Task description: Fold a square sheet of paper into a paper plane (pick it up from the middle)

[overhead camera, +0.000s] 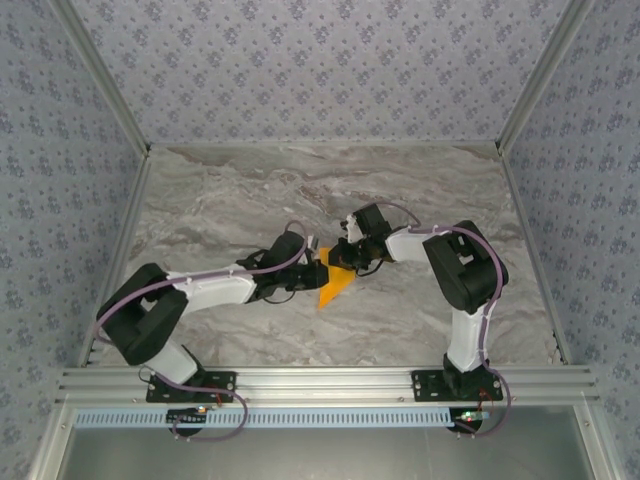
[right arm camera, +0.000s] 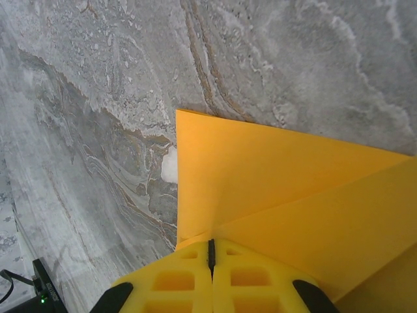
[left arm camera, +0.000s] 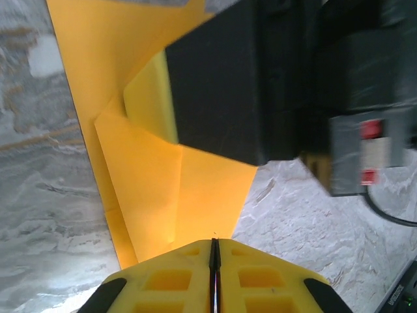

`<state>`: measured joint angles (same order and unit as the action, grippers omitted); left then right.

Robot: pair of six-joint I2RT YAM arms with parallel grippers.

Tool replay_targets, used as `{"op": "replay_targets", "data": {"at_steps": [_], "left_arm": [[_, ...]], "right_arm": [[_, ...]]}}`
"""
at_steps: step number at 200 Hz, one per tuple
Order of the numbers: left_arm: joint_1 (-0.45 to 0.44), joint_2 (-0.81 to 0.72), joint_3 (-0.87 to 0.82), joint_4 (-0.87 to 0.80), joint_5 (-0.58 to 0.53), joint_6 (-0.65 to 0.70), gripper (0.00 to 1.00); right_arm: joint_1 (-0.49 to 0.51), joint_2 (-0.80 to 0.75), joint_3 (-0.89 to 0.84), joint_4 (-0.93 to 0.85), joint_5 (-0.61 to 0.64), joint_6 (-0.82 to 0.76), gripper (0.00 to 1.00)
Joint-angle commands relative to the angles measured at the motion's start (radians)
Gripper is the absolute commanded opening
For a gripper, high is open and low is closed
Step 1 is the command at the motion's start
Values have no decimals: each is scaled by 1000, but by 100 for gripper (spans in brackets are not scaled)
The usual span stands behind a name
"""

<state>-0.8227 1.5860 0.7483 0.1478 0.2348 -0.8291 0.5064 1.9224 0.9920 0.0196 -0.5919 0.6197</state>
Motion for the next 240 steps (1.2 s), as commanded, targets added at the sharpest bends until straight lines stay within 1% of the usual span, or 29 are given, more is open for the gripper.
{"op": "replay_targets", "data": {"at_steps": [1, 45, 152, 202, 221, 240], "left_arm": [[5, 60, 23, 52, 80, -43, 10], [4, 126, 17, 75, 116, -72, 9], [-13, 140, -59, 153, 134, -147, 10], [-21, 110, -70, 151, 118, -151, 10], [-19, 69, -70, 135, 91, -138, 13], [-12, 30, -78, 136, 81, -131, 17]], "right_arm": [[-3, 66, -16, -67, 87, -26, 7], [-4, 66, -18, -69, 81, -28, 7], [-3, 81, -8, -83, 84, -31, 8], [-3, 80, -9, -84, 82, -29, 7], [-5, 64, -18, -68, 80, -23, 7], [-6, 44, -33, -44, 71, -19, 7]]}}
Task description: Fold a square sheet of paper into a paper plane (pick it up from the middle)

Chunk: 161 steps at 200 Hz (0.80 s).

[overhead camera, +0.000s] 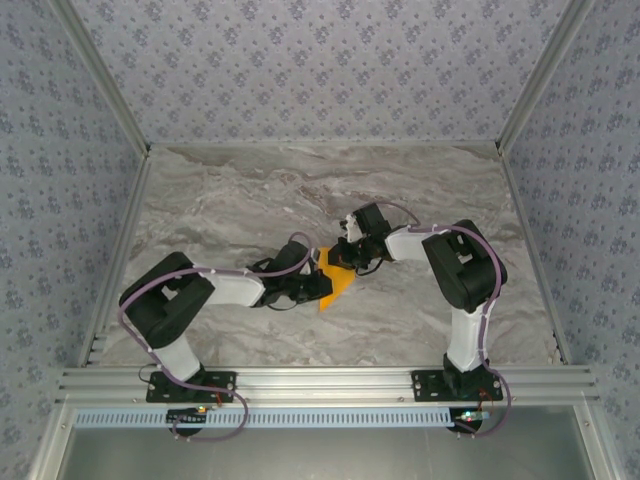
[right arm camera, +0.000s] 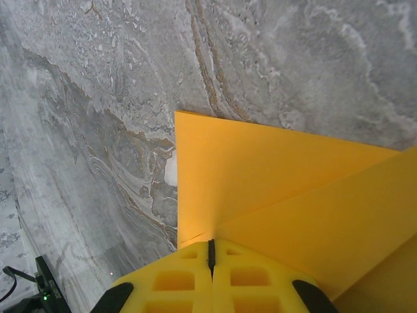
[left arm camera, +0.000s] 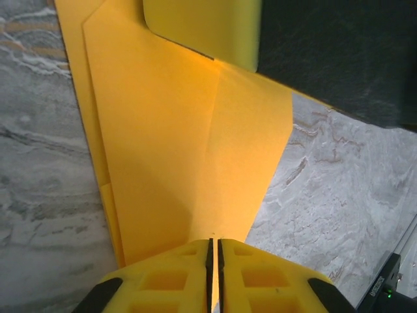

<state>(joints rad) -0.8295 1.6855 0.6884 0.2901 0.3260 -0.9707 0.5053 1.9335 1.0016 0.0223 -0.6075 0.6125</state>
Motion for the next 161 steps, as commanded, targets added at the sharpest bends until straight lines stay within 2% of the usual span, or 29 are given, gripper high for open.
{"op": "replay_targets", "data": {"at_steps": [1, 47, 79, 112, 161], "left_arm": [[-5, -71, -19, -6, -10, 10, 18], [22, -116, -79, 30, 3, -13, 23], [21, -86, -106, 147, 79, -54, 24], [20, -54, -117, 199, 102, -74, 24], [11, -27, -113, 179, 102, -73, 24]], "right_arm": [[-6, 32, -43, -45, 86, -11, 7], [-10, 34, -46, -33, 72, -5, 7], [-12, 39, -46, -28, 68, -3, 8], [-13, 42, -43, -31, 68, 0, 8], [-14, 50, -39, -36, 68, 2, 7]]}}
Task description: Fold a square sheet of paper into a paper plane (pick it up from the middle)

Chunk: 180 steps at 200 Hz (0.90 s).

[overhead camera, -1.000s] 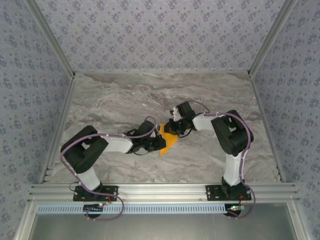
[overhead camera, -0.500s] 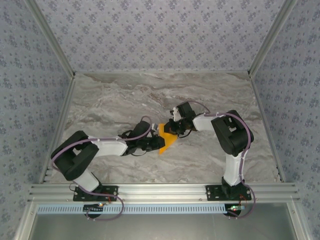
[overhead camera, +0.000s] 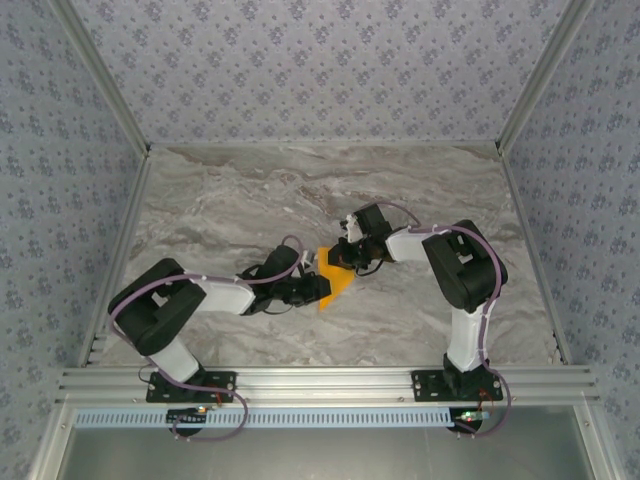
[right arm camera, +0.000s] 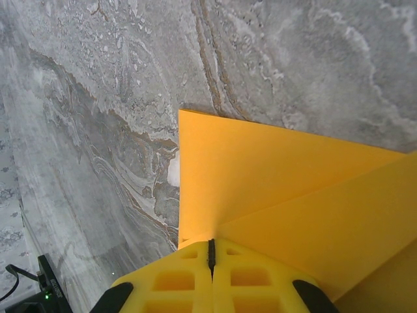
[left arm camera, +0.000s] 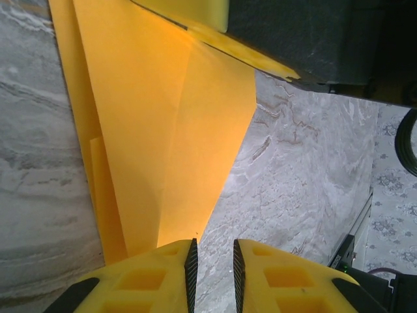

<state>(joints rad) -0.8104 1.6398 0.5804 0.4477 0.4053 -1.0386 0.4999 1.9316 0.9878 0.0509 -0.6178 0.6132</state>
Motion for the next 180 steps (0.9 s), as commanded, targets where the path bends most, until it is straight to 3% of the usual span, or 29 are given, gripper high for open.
{"op": "replay_targets", "data": {"at_steps": [1, 180], "left_arm": [[-8, 20, -6, 22, 23, -6, 24], [-51, 62, -4, 18, 5, -34, 24]], "right_arm": [[-9, 52, -26, -66, 78, 2, 7], [-17, 65, -27, -71, 79, 6, 7]]}}
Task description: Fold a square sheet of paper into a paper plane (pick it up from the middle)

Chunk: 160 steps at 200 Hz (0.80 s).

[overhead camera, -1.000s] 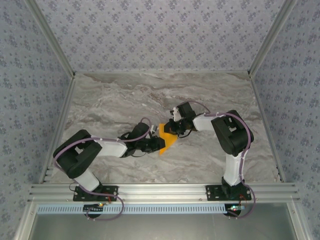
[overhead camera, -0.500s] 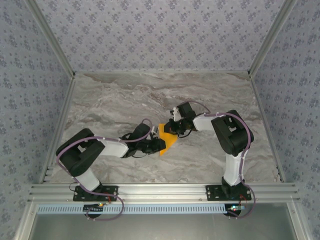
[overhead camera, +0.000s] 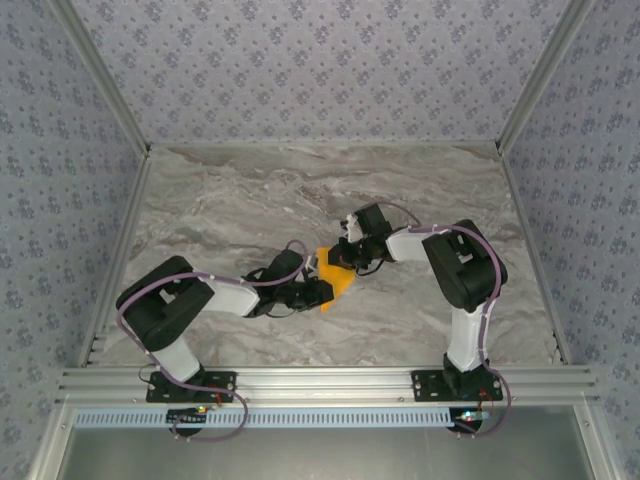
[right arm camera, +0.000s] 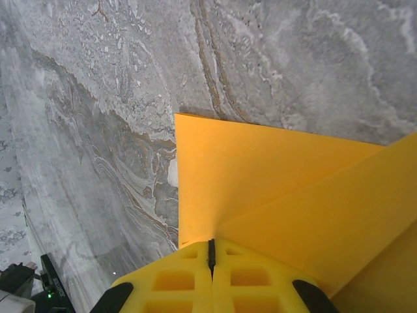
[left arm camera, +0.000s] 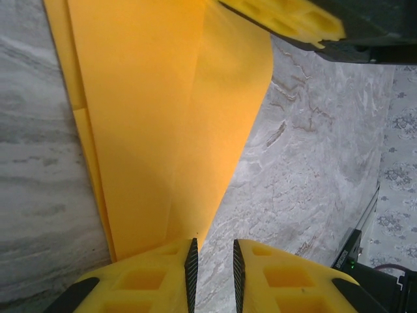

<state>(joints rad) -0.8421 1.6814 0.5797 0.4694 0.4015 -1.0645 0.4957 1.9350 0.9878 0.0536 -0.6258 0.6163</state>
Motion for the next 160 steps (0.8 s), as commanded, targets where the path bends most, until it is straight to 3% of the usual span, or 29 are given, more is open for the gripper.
{"op": "replay_targets", "data": {"at_steps": [1, 58, 116, 160], "left_arm": [[-20, 20, -3, -4, 8, -8, 24], [-23, 4, 9, -40, -10, 9, 23], [20, -115, 48, -152, -68, 91, 23], [58, -46, 100, -189, -68, 127, 19]], "right_arm": [[-12, 61, -27, -75, 88, 3, 7], [-13, 8, -11, -91, 72, 5, 8], [-13, -45, 14, -125, 51, -9, 8], [-13, -47, 17, -112, 37, 5, 8]]}}
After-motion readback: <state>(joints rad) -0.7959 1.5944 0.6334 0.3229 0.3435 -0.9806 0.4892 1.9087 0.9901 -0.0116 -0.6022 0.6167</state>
